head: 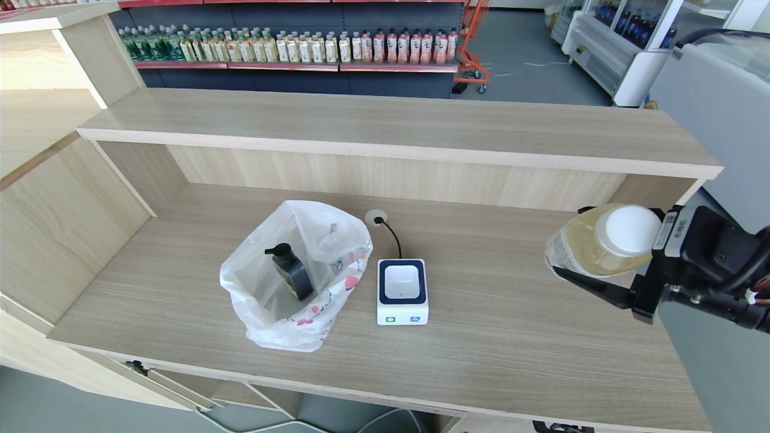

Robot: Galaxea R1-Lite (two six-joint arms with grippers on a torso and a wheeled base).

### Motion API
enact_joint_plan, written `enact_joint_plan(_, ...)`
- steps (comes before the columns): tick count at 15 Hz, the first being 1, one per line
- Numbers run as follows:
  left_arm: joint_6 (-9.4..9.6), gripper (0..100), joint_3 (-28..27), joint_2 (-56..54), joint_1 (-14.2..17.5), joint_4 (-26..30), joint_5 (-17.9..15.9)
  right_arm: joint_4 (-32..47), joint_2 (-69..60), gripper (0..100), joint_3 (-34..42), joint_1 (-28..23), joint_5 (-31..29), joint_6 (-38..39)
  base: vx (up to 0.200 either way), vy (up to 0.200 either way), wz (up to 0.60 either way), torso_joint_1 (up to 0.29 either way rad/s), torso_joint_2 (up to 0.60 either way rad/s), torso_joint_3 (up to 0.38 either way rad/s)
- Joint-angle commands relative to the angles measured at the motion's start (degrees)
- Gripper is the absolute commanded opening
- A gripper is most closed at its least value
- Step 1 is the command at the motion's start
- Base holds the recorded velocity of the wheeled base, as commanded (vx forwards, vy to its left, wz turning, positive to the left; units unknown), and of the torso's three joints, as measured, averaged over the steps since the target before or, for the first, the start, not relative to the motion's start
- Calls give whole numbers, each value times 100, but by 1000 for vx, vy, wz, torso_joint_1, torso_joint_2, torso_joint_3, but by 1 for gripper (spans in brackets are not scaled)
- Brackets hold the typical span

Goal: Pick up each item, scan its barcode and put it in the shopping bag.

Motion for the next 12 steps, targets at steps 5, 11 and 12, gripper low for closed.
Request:
enact_joint_plan(5, 2, 100, -1, 6, 0, 0, 0, -16, 192, 0, -74, 74, 106, -4, 0, 160, 0, 1, 0, 1)
enact_joint_plan(11, 2, 100, 7, 6, 0, 0, 0, -1466, 1492, 0, -346, -23, 836, 31, 0, 200, 0, 7, 5, 3)
enact_joint_plan(12, 2, 100, -1, 6, 0, 0, 0, -1897, 1967, 0, -513, -146, 1126, 40, 0, 200, 0, -2, 2, 2)
